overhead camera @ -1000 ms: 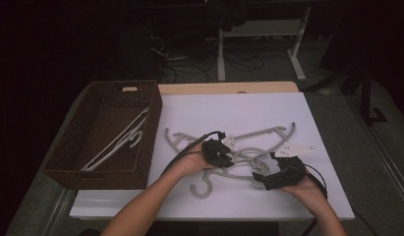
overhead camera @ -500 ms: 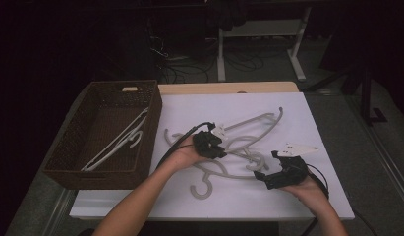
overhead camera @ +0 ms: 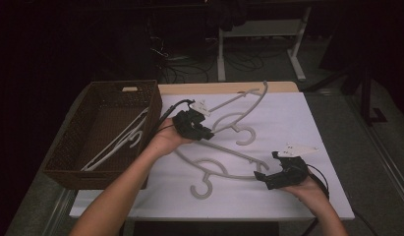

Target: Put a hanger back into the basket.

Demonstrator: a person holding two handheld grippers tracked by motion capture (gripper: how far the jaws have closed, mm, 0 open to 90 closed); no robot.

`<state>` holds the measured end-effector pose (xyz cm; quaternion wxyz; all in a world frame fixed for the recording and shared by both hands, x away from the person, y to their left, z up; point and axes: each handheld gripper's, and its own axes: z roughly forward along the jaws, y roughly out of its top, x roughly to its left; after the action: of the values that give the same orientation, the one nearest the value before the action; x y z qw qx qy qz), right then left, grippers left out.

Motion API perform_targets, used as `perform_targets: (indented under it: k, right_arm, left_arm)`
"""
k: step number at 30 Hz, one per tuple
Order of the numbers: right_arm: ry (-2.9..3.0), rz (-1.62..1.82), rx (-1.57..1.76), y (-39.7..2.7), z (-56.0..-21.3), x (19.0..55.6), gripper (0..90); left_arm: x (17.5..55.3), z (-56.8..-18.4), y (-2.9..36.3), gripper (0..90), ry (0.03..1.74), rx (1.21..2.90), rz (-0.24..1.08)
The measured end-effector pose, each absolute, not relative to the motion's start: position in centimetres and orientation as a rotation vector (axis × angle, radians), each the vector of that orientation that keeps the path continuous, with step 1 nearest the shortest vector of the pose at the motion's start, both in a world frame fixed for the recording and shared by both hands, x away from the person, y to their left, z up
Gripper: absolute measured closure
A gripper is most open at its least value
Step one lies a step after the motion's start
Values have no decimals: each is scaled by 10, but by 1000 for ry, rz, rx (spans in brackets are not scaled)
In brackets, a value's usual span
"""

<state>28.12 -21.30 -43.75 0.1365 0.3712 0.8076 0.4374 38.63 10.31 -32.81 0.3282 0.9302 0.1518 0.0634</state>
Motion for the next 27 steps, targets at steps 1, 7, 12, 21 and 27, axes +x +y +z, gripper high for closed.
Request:
perform_targets:
  k: [1, 7, 12, 21, 27]
  right_arm:
    - [2338, 1265, 1073, -213, -438, 281, 1]
    - [2341, 1269, 1079, -214, -440, 281, 1]
    - [2325, 1279, 1087, -215, -442, 278, 1]
    - [2325, 1264, 1092, -219, -456, 271, 0]
    - [2298, 1283, 1089, -221, -454, 273, 0]
  left_arm:
    - [386, -322, 107, 816, 404, 2424, 162]
    - [386, -291, 137, 816, 446, 2381, 159]
    - [383, -271, 172, 816, 490, 2359, 191]
    - [379, -254, 245, 816, 605, 2309, 237]
    - [377, -253, 292, 816, 676, 2294, 285]
